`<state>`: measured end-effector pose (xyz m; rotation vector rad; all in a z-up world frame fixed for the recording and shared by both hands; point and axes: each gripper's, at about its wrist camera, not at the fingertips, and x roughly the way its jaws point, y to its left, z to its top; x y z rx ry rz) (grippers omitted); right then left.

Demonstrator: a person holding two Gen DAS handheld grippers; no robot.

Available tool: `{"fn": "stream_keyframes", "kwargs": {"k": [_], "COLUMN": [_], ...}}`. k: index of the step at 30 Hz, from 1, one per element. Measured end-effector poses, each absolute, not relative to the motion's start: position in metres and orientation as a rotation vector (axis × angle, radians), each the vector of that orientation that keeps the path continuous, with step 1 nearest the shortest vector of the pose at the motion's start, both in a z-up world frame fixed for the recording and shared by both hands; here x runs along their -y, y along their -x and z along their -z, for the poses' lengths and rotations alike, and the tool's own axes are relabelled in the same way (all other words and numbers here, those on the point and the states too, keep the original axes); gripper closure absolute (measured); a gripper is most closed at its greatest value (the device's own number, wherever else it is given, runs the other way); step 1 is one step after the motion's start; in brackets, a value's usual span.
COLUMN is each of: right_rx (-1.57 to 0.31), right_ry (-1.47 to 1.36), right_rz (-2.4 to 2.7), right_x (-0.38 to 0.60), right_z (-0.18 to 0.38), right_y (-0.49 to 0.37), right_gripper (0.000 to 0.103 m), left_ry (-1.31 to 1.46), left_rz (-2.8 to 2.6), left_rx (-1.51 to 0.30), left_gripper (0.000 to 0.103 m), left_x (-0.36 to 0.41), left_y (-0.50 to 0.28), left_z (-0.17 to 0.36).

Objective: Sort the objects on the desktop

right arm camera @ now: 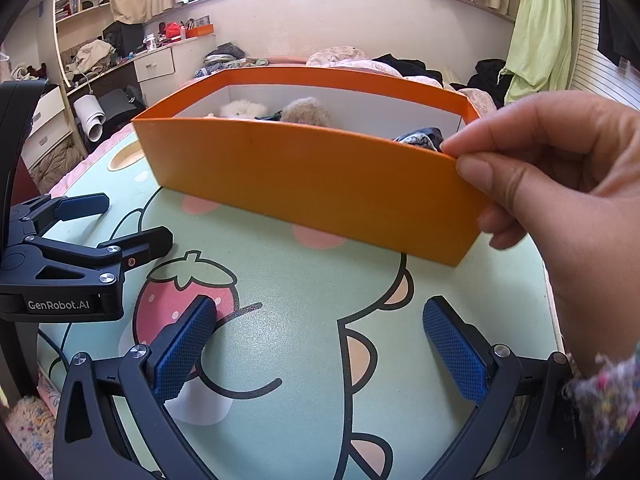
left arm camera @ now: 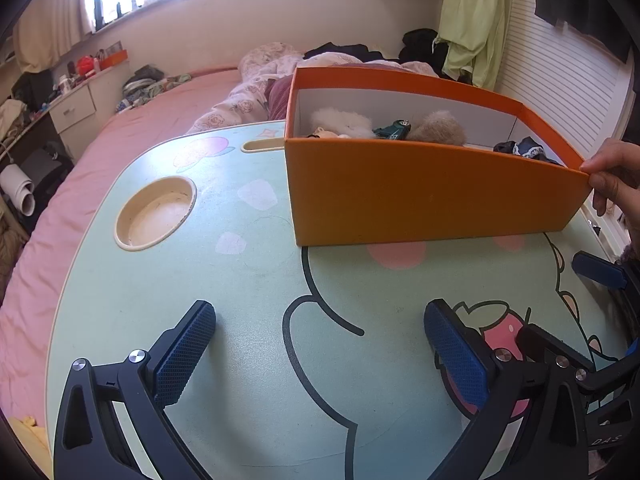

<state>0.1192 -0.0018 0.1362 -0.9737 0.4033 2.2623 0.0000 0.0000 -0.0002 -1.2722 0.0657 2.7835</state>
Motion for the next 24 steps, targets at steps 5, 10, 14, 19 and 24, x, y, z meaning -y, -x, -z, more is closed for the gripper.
{"fn": "stream_keyframes", "kwargs": {"k": [5, 10, 14, 19, 24], "right_rx": [-0.405, -0.404, -0.404, -0.407, -0.404], "right_ry": [0.971, 0.972, 0.97, 0.967, 0.968], "right_rz": [-2.259, -2.256, -2.255, -2.259, -2.26], "right_x": [-0.0001, -0.0026, -0.0026, -0.0053, -0.0072], "right_z": [-0.1365, -0.1373, -0.1381, -0.1421, -0.1377], "right_y": [-0.1198, -0.1204, -0.1229, -0.1262, -0.1257], "right_gripper": [0.0, 0.0, 0.0, 0.0, 0.0], "left_ry": [1.272, 1.272, 1.271, 1.273, 1.276], "left_rz": [-2.782, -2.781, -2.781, -2.779, -2.775], "left_rx": [-0.065, -0.067, -0.066, -0.068, -0.069], "left_gripper": [0.0, 0.0, 0.0, 0.0, 0.0], "left_x": [0.0, -0.0007, -0.0003, 0.0012, 0.0015], "left_y": [0.0001, 0.0002, 0.0001, -0.0005, -0.0006], "left_z": [0.0001, 0.0, 0.0002, -0.0001, 0.0001]}}
